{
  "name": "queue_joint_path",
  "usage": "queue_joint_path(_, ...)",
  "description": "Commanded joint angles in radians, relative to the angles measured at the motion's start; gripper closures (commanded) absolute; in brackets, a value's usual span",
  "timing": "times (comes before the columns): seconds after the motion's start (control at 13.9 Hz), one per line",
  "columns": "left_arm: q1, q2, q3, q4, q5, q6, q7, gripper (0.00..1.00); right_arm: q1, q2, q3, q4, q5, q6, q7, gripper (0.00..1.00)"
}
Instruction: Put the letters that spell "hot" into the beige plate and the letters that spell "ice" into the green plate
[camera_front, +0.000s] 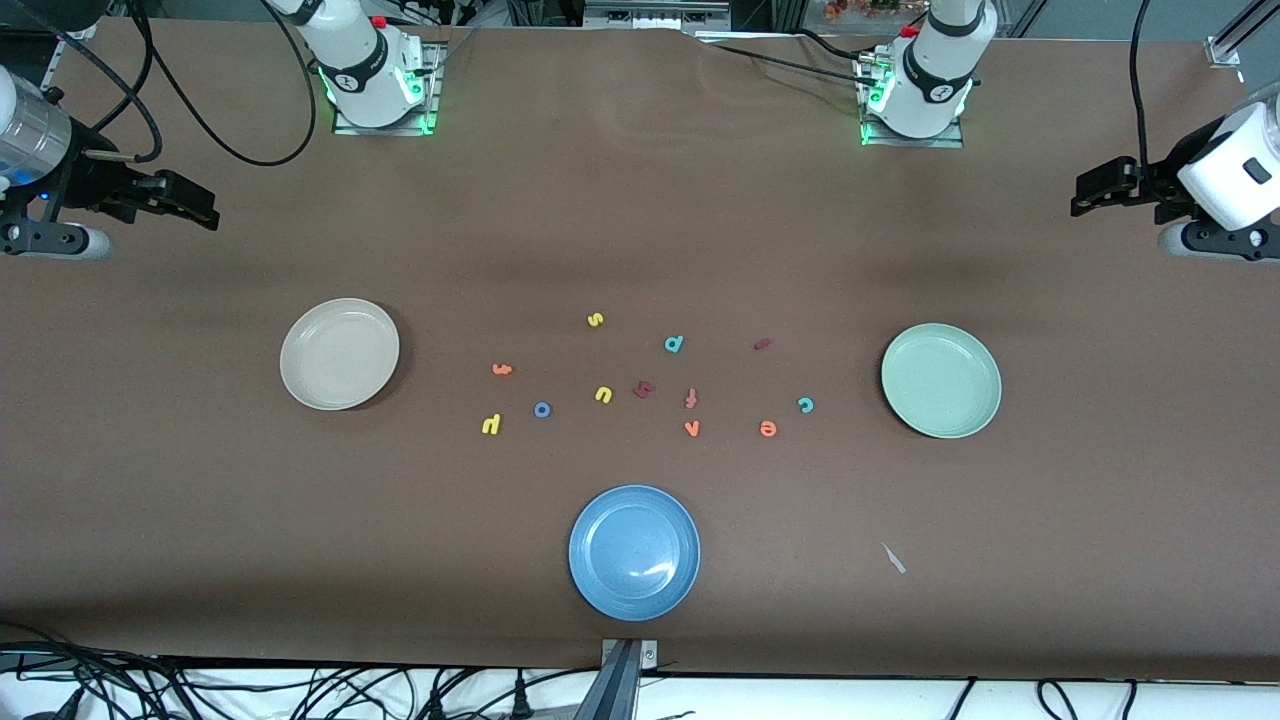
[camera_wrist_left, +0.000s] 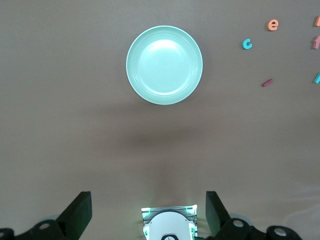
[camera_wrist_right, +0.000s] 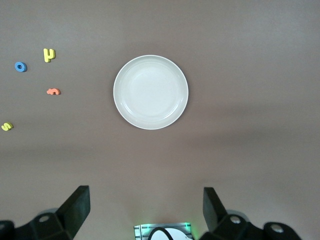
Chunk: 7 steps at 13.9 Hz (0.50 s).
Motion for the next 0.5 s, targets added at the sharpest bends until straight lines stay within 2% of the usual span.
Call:
queue_joint_path(0.0,-0.002,-0.01,-0.009,0.019,-0.002,-0.013,0.018,0.0,0.004,0.01,-0.005,0.025,0.015,-0.023,-0.001,0.0)
queue_joint_path(0.07,0.0,-0.031,-0.012,0.022,-0.002,-0.008,0.0,0.0,0.004,0.01,-0.005,0.025,0.015,-0.023,-0.001,0.0)
queue_joint_path(0.22,0.012,-0.006,-0.005,0.017,-0.057,-0.005,0.001,0.0,0.004,0.01,-0.005,0.025,0.015,-0.023,-0.001,0.0)
queue_joint_path(0.43,0.013,0.005,-0.006,0.022,-0.057,-0.005,-0.008,0.0,0.004,0.01,-0.005,0.025,0.015,-0.021,0.001,0.0)
